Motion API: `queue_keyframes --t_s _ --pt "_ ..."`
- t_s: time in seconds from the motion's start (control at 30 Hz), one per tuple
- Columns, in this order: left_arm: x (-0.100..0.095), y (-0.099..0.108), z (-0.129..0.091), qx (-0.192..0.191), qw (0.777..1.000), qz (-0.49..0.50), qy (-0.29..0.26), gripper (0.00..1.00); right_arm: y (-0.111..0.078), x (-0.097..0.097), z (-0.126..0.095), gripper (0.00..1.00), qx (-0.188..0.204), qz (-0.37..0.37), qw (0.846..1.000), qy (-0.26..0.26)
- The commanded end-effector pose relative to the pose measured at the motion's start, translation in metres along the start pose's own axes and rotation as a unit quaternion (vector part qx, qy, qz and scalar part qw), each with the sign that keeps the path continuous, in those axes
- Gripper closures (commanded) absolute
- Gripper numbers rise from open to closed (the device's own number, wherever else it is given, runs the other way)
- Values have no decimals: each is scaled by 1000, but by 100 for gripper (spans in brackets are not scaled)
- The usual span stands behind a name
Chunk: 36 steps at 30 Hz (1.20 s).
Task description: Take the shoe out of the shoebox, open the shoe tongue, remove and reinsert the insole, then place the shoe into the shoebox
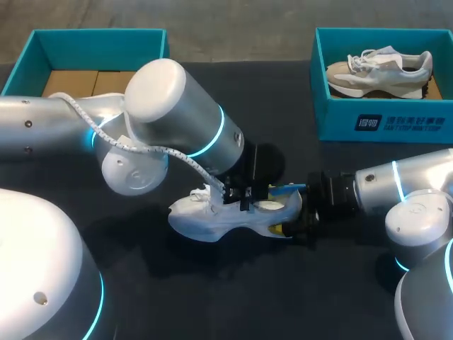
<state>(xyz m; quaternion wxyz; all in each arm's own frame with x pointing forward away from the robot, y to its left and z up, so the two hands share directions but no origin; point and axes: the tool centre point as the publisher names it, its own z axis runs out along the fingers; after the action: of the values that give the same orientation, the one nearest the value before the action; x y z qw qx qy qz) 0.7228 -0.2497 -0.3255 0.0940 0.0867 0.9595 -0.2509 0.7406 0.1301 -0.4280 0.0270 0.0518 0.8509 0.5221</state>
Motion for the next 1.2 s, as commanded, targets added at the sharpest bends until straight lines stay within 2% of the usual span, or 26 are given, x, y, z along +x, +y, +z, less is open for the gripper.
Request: queue_keyframes --t_s 0.03,0.27,0.53,0.8,1.07,1.2 --pt "-2 -1 -24 9 1000 7 2 100 0 -1 1 100 2 1 1000 0" --pt "-24 -19 -41 61 998 18 20 100 0 -1 1 100 2 1 1000 0" --pt "-34 -45 -68 109 993 40 24 100 0 -1 1 100 2 1 1000 0" --pt "-40 -67 -91 151 985 70 51 100 0 -1 1 100 2 1 1000 0" --pt "-44 -88 -108 144 984 94 50 100 0 -1 1 100 2 1 1000 0" --pt "-46 -105 -118 140 983 113 48 100 0 -1 1 100 2 1 1000 0"
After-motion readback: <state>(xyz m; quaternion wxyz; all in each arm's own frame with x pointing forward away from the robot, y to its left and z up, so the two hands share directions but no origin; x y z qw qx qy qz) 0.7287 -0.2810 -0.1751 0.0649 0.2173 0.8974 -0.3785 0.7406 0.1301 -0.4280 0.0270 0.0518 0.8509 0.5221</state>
